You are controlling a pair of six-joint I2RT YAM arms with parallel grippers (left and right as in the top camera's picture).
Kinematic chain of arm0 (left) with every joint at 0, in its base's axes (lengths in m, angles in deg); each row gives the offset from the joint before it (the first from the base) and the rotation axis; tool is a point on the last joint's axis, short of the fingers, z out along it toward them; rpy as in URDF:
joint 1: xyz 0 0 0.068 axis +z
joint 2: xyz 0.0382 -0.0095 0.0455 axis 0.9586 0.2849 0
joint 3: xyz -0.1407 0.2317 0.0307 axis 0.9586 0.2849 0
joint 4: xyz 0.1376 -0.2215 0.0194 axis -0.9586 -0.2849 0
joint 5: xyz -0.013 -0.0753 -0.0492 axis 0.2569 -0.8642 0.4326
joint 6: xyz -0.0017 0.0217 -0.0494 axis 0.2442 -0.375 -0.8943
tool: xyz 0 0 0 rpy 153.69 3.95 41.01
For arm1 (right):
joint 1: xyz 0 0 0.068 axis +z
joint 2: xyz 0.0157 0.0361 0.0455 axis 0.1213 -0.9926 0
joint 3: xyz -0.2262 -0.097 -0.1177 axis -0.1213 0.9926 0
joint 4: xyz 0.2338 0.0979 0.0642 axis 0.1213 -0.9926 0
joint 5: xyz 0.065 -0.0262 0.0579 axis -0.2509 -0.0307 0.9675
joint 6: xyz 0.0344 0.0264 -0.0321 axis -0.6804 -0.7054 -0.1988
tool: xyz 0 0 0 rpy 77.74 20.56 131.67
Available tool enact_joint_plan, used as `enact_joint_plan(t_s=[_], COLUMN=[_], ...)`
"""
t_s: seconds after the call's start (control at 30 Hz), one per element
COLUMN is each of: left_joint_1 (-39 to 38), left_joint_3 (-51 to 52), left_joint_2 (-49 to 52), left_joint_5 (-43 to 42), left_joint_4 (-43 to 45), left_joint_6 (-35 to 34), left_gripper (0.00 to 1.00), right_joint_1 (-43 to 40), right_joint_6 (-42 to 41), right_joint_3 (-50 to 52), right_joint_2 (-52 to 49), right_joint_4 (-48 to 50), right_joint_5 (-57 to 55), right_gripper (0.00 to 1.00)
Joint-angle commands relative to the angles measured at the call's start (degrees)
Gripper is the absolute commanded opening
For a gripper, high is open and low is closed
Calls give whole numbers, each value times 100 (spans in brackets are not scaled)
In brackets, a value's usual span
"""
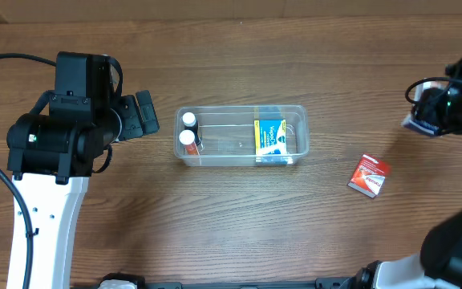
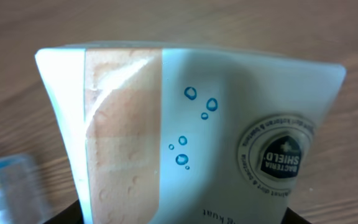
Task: Pack container
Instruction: 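Place the Hansaplast box into the container's middle and release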
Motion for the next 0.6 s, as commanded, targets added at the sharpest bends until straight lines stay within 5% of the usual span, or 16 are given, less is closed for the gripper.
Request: enact_joint_plan(t_s=[0.0, 0.17, 0.3, 0.57], left_joint_1=[33, 33, 33, 33], left_joint_3=[-28, -28, -28, -26], left_joint_2=[46, 46, 46, 46], left_joint_5=[-28, -28, -28, -24], left_joint_4=[22, 17, -85, -144], left_joint_6=[131, 131, 131, 131], left_gripper=[100, 100, 100, 100], right_joint_1=[992, 3414, 4927, 5971], right_joint_6=[-136, -1202, -2358, -3338], right_joint_3=[-160, -160, -160, -157], right_joint_2=[791, 1141, 925, -446], right_joint_4=[-153, -529, 63, 1016], right_joint_5=[223, -503, -503, -525], right_gripper=[56, 60, 61, 62])
